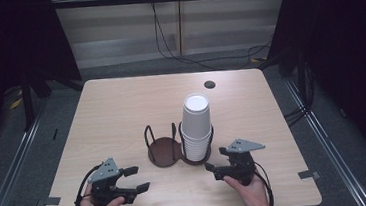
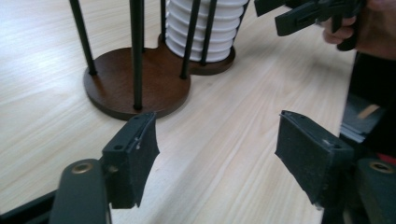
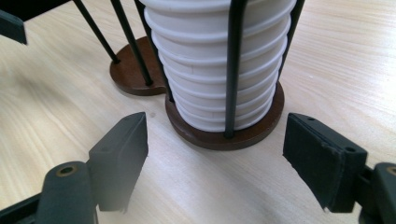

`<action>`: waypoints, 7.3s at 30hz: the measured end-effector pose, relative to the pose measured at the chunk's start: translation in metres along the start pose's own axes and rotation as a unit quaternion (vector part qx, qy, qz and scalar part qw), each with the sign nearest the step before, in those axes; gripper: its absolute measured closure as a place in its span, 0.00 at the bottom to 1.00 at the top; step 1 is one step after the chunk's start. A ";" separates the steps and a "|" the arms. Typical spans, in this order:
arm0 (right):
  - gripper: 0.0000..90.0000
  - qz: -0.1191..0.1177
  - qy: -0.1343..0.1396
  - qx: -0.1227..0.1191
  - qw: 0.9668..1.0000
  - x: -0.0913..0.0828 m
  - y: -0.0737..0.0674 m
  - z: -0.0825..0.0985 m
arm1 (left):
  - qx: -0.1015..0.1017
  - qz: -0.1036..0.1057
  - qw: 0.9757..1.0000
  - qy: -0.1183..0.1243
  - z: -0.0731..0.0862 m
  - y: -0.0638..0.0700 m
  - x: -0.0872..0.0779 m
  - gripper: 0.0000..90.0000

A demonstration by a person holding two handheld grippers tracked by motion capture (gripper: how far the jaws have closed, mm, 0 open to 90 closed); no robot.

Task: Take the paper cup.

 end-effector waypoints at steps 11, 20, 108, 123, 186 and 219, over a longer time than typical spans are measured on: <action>0.35 0.000 -0.003 -0.020 1.000 -0.005 -0.002 -0.004 | 0.029 -0.018 0.999 0.004 -0.001 -0.004 0.001 0.46; 0.32 -0.017 -0.016 0.001 1.000 -0.014 -0.009 -0.009 | 0.015 -0.020 1.000 -0.017 0.000 -0.013 0.000 0.45; 0.16 -0.130 -0.104 -0.069 0.984 -0.012 -0.012 -0.187 | 0.030 0.049 0.998 -0.037 0.005 -0.004 -0.002 0.18; 0.22 -0.110 -0.124 -0.077 0.983 0.002 -0.010 -0.183 | 0.022 0.053 0.997 -0.045 0.007 -0.005 -0.002 0.18; 0.26 -0.095 -0.007 -0.078 0.992 -0.038 -0.014 -0.219 | 0.009 0.041 0.997 -0.061 0.012 -0.008 0.001 0.18; 0.26 -0.141 0.120 -0.043 0.982 -0.072 -0.011 -0.236 | 0.004 0.033 0.998 -0.046 0.005 -0.010 -0.003 0.18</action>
Point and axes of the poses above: each handheld gripper's, and its own axes: x roughly forward along the jaws, z roughly out of its underside, y roughly to its right, the point moved 8 cm from there along x, roughly forward along the jaws, and after that the axes turned 9 degrees about -z, right-handed, at the moved point
